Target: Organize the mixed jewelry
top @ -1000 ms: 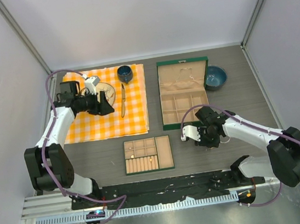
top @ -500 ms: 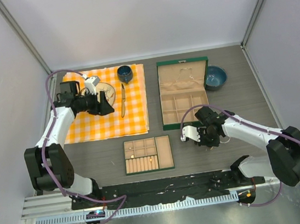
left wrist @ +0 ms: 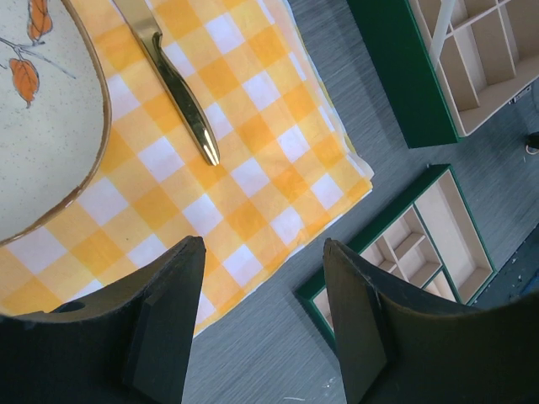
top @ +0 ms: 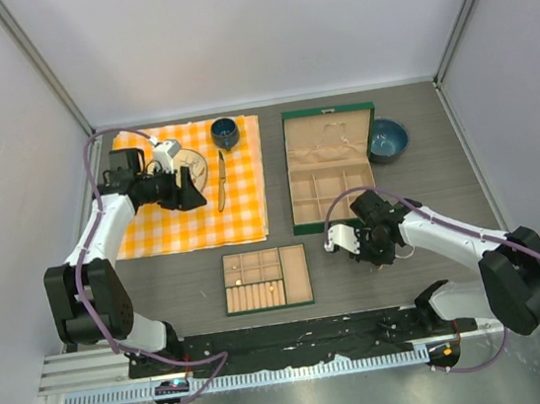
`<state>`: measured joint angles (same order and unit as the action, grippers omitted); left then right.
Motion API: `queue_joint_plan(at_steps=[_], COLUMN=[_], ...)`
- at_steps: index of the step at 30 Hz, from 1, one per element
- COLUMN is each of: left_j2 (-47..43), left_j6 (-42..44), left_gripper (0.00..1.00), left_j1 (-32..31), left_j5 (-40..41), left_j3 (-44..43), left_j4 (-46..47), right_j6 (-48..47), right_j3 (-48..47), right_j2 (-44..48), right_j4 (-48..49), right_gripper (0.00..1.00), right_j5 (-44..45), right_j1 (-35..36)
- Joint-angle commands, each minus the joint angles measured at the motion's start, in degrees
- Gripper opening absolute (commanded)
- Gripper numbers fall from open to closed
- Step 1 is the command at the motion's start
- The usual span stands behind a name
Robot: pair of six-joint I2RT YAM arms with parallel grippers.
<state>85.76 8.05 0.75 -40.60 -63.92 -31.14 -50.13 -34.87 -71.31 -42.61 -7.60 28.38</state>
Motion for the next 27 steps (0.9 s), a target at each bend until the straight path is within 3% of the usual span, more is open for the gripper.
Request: queue_joint_plan(at_steps=[1, 5, 12, 20, 23, 27], left_j2=[-1.4, -2.5, -5.4, -8.0, -7.9, -6.6], left_j6=[0.3, -3.6, -11.9, -28.7, -34.7, -36.5], left_gripper=[0.63, 0.62, 0.61, 0.61, 0.61, 0.61], left_j1=[-0.1, -0.1, -7.6, -17.8, -20.7, -24.3], left_j5=[-2.8, -5.7, -6.4, -4.7, -2.5, 3.0], left_j3=[1.2, 1.4, 0.6, -1.2, -1.9, -4.3], left_j4=[1.3, 3.3, 7.0, 22.9, 28.7, 30.5], right_j6=[4.8, 9.7, 19.3, 33.8, 39.4, 42.6], right_j3=[-3.7, -11.5, -26.5, -46.8, -50.4, -52.1], right_j2=[-1.2, -2.3, -6.1, -13.7, -15.2, -16.1], right_j4=[3.5, 2.3, 0.6, 5.2, 8.9, 12.4], right_gripper=[0.01, 0.01, 0.01, 0.01, 0.01, 0.01], right_j5=[1.1, 0.1, -4.9, -10.0, -11.8, -10.5], right_j1=[-0.2, -0.2, -0.2, -0.1, 0.3, 2.1])
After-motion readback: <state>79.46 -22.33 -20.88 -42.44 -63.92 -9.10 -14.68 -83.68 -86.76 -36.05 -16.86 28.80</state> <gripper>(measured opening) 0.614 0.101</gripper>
